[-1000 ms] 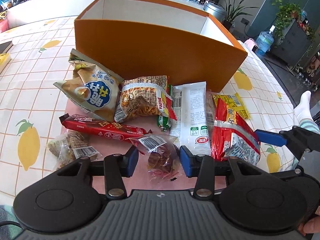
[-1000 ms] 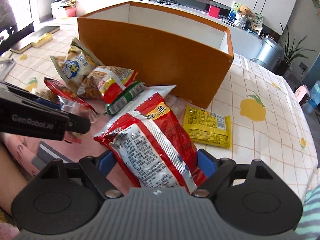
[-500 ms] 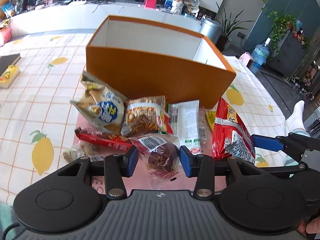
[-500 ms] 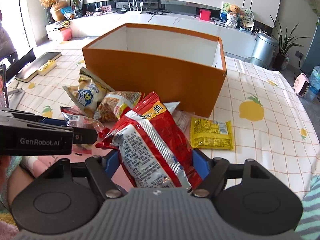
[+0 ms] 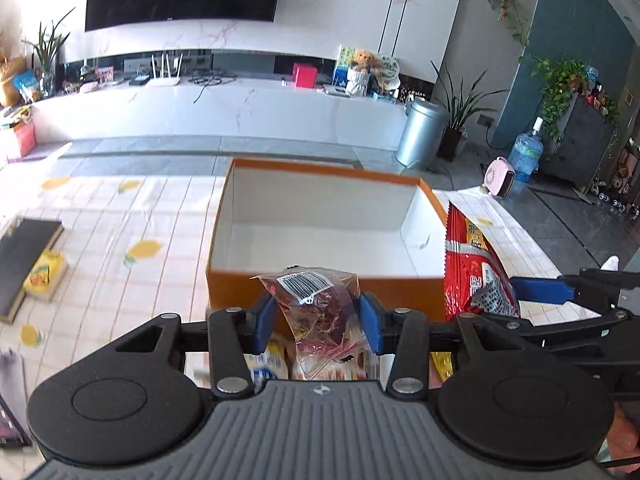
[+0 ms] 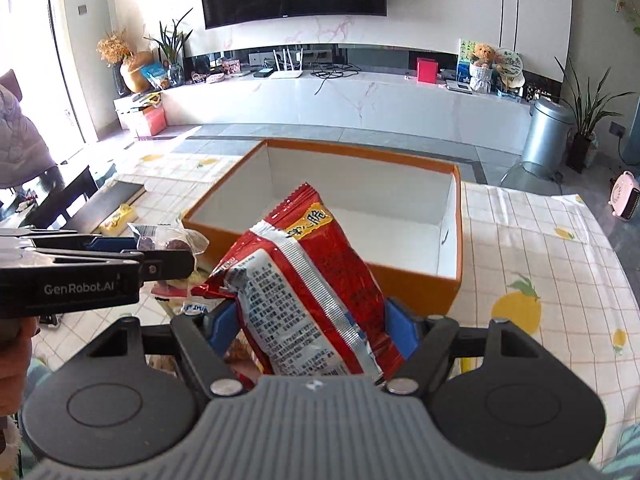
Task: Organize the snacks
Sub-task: 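Carry both snacks over the orange box and open both tools to drop them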
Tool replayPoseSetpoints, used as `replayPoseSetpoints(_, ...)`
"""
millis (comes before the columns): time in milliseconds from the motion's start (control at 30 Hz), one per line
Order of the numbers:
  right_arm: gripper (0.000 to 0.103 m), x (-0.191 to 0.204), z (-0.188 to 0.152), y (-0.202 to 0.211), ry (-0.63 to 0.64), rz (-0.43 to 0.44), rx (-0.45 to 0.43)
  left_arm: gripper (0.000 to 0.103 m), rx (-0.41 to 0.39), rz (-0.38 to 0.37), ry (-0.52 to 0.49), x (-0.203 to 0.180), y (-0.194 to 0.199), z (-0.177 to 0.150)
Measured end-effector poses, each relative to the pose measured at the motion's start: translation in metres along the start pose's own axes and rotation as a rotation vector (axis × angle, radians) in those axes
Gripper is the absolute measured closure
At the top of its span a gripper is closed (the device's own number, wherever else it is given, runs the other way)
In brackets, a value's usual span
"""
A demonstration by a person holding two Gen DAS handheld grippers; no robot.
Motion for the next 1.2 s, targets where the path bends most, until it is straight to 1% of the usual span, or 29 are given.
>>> replayPoseSetpoints(133, 0.030, -0.004, 0.033, -0.008, -0.003, 0.021, -0.019, 0.053, -0.029, 0.015, -0.028, -0.001, -0.009, 0.026)
replayPoseSetpoints(233, 0.030, -0.006, 0.056, -0.021, -0.016, 0.024, -0.028, 0.053, -0.023, 0.003, -0.025, 0.002, -0.022, 0.042)
replayPoseSetpoints(300, 0.030, -0.009, 0.068, -0.032, -0.028, 0.029, -0.031, 0.053, -0.018, 0.009, -0.036, 0.006, -0.034, 0.049)
replayPoseSetpoints(467, 0.030, -0.030, 0.095, -0.078, -0.132, 0.058, 0.025, 0.053, 0.036, 0.029, -0.080, 0.011, -0.069, 0.058)
replayPoseSetpoints(533, 0.030, -0.040, 0.101, -0.100, -0.191, 0.073, 0.067, 0.053, 0.060, 0.028, -0.114, 0.011, -0.082, 0.058)
replayPoseSetpoints(600, 0.030, -0.044, 0.103, -0.122, -0.237, 0.091, 0.114, 0.053, 0.096, 0.031, -0.144, 0.010, -0.096, 0.059)
replayPoseSetpoints(700, 0.030, -0.047, 0.106, -0.155, -0.263, 0.079, 0.196, 0.053, 0.154, 0.048, -0.183, 0.008, -0.118, 0.057)
replayPoseSetpoints(800, 0.030, -0.049, 0.100, -0.181, -0.287, 0.063, 0.279, 0.053, 0.202, 0.062, -0.240, 0.006, -0.134, 0.051)
replayPoseSetpoints(900, 0.030, -0.054, 0.095, -0.202, -0.328, 0.085, 0.354, 0.053, 0.246, 0.059, -0.275, 0.004, -0.145, 0.044)
replayPoseSetpoints(967, 0.030, -0.052, 0.091, -0.212, -0.336, 0.088, 0.392, 0.053, 0.276, 0.059, -0.291, 0.004, -0.152, 0.041)
replayPoseSetpoints(1133, 0.030, -0.043, 0.076, -0.230, -0.333, 0.095, 0.469, 0.052, 0.316, 0.097, -0.345, 0.005, -0.164, 0.034)
replayPoseSetpoints(1200, 0.030, -0.041, 0.072, -0.235, -0.352, 0.104, 0.497, 0.052, 0.332, 0.102, -0.342, 0.006, -0.166, 0.032)
Point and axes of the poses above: each gripper's, at about its wrist camera, not at the fingertips, and y roughly against the way its jaws point, x to its left, z to its top, the point moved 4 cm from there along -y, roughly the way its jaws point, and after that the axes turned 6 degrees about x, right-handed, at the moved point
